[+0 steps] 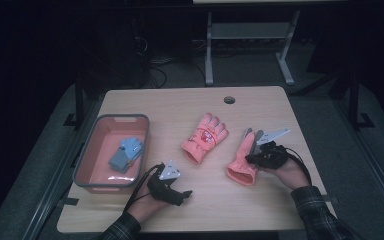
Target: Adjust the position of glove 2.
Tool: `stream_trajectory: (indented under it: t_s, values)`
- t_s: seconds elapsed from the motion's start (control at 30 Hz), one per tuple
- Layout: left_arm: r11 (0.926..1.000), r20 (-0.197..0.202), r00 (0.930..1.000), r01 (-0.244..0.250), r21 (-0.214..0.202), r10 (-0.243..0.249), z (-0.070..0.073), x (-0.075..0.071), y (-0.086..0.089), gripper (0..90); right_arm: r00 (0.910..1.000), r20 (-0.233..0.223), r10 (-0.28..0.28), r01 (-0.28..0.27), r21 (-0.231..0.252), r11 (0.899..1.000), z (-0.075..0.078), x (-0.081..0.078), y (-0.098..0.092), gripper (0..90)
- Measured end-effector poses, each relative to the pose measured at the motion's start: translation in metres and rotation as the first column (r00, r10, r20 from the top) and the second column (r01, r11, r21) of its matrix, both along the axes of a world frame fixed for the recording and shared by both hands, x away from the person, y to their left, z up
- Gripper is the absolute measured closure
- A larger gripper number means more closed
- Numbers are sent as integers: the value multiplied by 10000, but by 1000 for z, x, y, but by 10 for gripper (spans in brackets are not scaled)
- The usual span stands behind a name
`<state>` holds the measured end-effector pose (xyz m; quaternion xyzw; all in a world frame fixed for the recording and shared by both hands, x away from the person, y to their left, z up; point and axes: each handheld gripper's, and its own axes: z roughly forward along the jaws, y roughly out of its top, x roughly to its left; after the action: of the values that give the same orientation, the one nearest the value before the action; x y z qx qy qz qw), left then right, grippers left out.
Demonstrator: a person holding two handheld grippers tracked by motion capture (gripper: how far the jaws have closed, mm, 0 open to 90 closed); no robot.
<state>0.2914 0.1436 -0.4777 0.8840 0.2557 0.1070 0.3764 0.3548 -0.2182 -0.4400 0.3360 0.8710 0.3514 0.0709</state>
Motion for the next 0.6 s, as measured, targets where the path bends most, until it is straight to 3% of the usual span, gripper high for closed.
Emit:
stream_trajectory:
  t_s: [0.23, 0.6]
  values:
    - [10000, -21, 10000, 1, 39, -1, 0, 0, 0, 125, 9976, -88, 682, -681, 76, 9976, 0, -10, 18, 900]
    - [10000, 3, 10000, -5, 6, 5, 0, 0, 0, 125, 9840, -150, 1777, -1777, 21, 9841, 1, -31, 53, 900]
